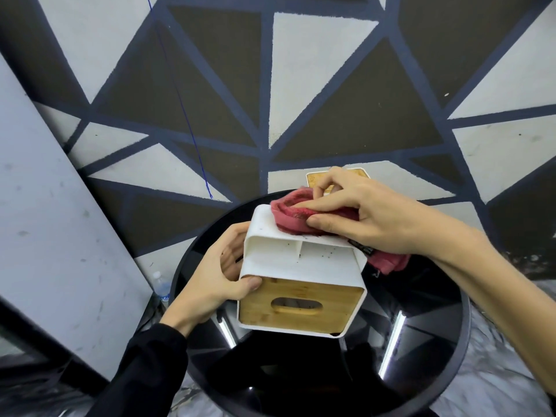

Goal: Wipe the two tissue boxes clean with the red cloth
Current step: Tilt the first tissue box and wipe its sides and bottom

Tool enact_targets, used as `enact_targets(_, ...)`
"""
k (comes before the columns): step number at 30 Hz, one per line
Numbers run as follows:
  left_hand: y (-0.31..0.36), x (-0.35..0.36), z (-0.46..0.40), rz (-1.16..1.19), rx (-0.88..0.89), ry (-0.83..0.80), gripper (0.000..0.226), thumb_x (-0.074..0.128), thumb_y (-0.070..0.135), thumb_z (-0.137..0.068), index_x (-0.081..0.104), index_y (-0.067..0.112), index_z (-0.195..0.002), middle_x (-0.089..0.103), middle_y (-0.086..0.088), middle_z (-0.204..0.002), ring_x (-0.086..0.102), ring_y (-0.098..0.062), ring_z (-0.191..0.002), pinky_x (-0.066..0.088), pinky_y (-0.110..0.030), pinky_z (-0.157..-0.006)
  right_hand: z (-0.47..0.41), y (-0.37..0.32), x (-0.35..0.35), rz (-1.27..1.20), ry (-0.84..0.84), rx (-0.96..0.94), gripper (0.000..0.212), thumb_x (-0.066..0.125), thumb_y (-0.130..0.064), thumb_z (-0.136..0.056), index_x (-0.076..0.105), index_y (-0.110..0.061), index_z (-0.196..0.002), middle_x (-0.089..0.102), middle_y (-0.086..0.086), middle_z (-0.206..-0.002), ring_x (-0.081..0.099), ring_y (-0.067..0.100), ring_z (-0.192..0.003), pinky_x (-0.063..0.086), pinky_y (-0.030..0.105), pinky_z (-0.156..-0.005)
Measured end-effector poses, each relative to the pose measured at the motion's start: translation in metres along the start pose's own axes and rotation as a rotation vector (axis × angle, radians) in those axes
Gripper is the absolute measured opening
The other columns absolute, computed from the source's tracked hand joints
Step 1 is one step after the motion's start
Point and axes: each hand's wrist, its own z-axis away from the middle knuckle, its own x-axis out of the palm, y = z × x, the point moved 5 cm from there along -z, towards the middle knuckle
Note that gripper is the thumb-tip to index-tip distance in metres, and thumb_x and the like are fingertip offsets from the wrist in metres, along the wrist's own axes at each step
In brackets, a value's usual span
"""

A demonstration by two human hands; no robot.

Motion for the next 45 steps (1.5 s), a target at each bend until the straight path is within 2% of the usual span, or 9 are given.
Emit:
enact_targets(4,-0.002,0.008,-0.001,0.020,-0.005,-0.028,0.084,0.081,0.024,-0.069,0.052,0.011,-0.146,0.065,-0.008,-0.142,0.061,-0.022,-0.135,0.049,-0.025,-0.106,-0.015,-0.015,0.008,0.029,-0.034,-0.041,0.036,0.052,-0.052,-0.100,0.072,-0.042,-0.128,0.050,-0.009,-0.114,0.053,0.009,-0.101,0.045,0.034,-0.093)
enact_targets(9,-0.011,0.000,0.004,-0.021,-0.026,-0.020,0.084,0.081,0.025,-0.065,0.054,0.009,-0.143,0.069,-0.001,-0.133,0.063,-0.017,-0.130,0.050,-0.021,-0.101,-0.002,0.005,0.012,-0.012,-0.062,-0.034,0.038,0.053,-0.053,-0.099,0.070,-0.043,-0.132,0.052,-0.010,-0.115,0.051,0.009,-0.107,0.039,0.017,-0.091)
enact_targets(13,-0.015,-0.014,0.007,-0.017,-0.038,0.023,0.087,0.081,0.028,-0.063,0.052,0.011,-0.144,0.069,0.001,-0.135,0.062,-0.016,-0.130,0.050,-0.022,-0.101,0.023,0.030,0.007,-0.058,-0.011,0.014,0.024,0.056,-0.052,-0.097,0.065,-0.058,-0.118,0.053,-0.013,-0.117,0.056,0.010,-0.104,0.041,0.017,-0.087)
enact_targets(20,-0.012,-0.019,0.005,-0.020,-0.045,0.062,0.089,0.079,0.035,-0.064,0.052,0.010,-0.145,0.069,0.001,-0.131,0.064,-0.015,-0.125,0.050,-0.022,-0.098,0.024,0.033,-0.002,-0.096,0.047,-0.001,0.021,0.058,-0.049,-0.096,0.065,-0.059,-0.113,0.055,-0.009,-0.116,0.056,0.012,-0.105,0.039,0.016,-0.087)
enact_targets(25,-0.010,-0.010,0.001,-0.019,-0.035,0.034,0.086,0.079,0.033,-0.065,0.052,0.010,-0.144,0.069,-0.001,-0.131,0.064,-0.016,-0.125,0.051,-0.024,-0.099,0.002,0.015,0.001,-0.033,-0.010,-0.019,0.037,0.053,-0.055,-0.096,0.069,-0.047,-0.129,0.052,-0.010,-0.117,0.051,0.012,-0.111,0.041,0.020,-0.092)
enact_targets(30,-0.009,-0.012,0.000,-0.022,-0.022,0.032,0.085,0.080,0.030,-0.066,0.052,0.011,-0.144,0.069,0.003,-0.132,0.063,-0.014,-0.127,0.050,-0.021,-0.099,0.011,0.026,0.004,-0.075,0.019,-0.003,0.023,0.054,-0.054,-0.097,0.062,-0.063,-0.117,0.053,-0.014,-0.117,0.054,0.010,-0.113,0.041,0.020,-0.093)
enact_targets(33,-0.013,-0.013,0.002,-0.026,-0.039,0.039,0.084,0.080,0.031,-0.067,0.052,0.013,-0.144,0.070,0.004,-0.132,0.064,-0.012,-0.127,0.050,-0.020,-0.098,0.026,0.044,0.006,-0.126,0.099,0.055,0.025,0.057,-0.051,-0.096,0.064,-0.059,-0.119,0.055,-0.018,-0.117,0.058,0.010,-0.113,0.042,0.016,-0.094)
enact_targets(41,-0.022,-0.018,0.001,0.032,-0.001,0.109,0.087,0.077,0.036,-0.068,0.051,0.020,-0.150,0.064,-0.007,-0.145,0.059,-0.028,-0.136,0.046,-0.052,-0.112,0.053,0.068,0.004,-0.280,0.271,0.198,0.028,0.058,-0.051,-0.092,0.069,-0.048,-0.117,0.063,-0.017,-0.115,0.062,0.007,-0.114,0.044,0.015,-0.093)
enact_targets(45,-0.023,-0.018,-0.002,0.081,0.016,0.139,0.089,0.074,0.035,-0.069,0.049,0.027,-0.154,0.064,-0.002,-0.146,0.059,-0.028,-0.136,0.049,-0.051,-0.110,0.062,0.075,0.013,-0.324,0.295,0.262,0.039,0.059,-0.050,-0.092,0.072,-0.037,-0.127,0.066,-0.015,-0.117,0.063,0.005,-0.115,0.047,0.023,-0.100)
